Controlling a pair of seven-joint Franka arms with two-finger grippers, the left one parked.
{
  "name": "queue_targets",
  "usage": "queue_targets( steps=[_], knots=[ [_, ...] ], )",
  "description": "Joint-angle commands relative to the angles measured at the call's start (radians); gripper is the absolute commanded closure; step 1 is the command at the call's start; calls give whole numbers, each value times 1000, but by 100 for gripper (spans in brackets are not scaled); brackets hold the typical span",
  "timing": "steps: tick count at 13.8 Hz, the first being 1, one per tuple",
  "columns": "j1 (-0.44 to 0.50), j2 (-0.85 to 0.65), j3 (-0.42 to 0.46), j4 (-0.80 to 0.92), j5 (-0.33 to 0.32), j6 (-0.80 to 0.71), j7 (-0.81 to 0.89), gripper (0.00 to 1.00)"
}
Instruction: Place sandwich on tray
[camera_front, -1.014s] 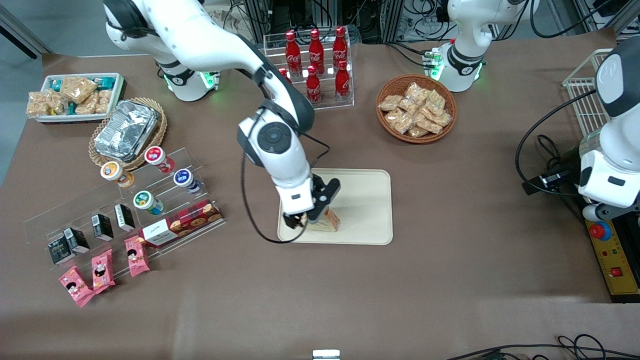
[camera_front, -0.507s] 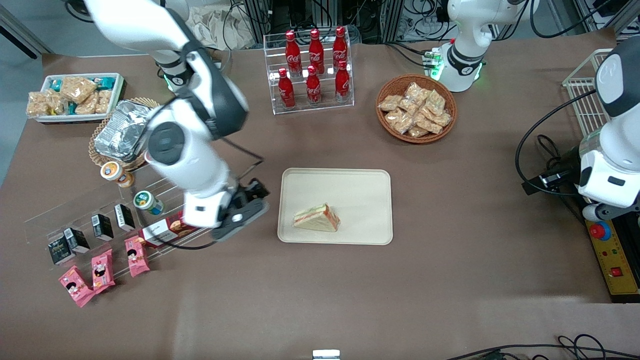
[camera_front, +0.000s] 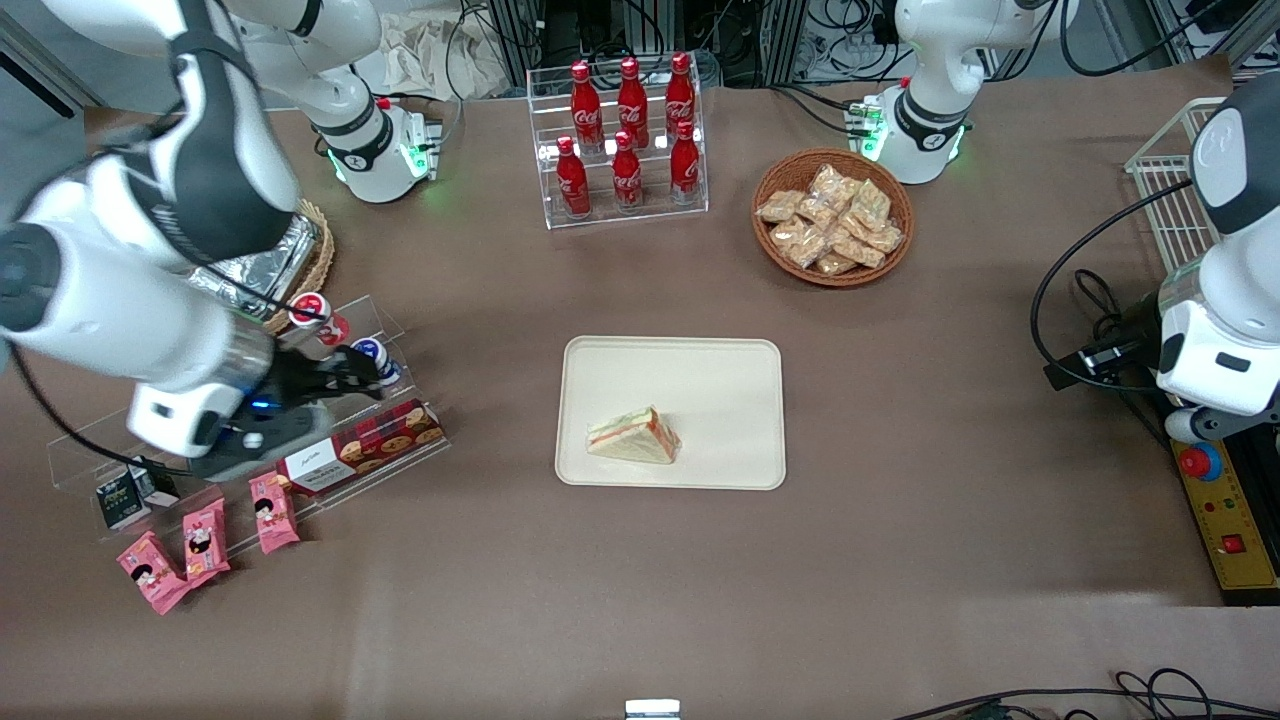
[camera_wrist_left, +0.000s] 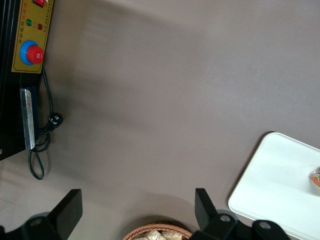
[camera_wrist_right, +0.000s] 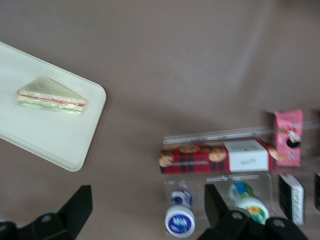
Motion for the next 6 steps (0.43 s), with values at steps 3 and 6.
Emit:
queue_targets(
  steps=[3,6],
  knots=[
    [-105,-30,-68,31,11,-150,-23,0],
    [-142,-85,-82,32,-102,-166,-29,0]
  ],
)
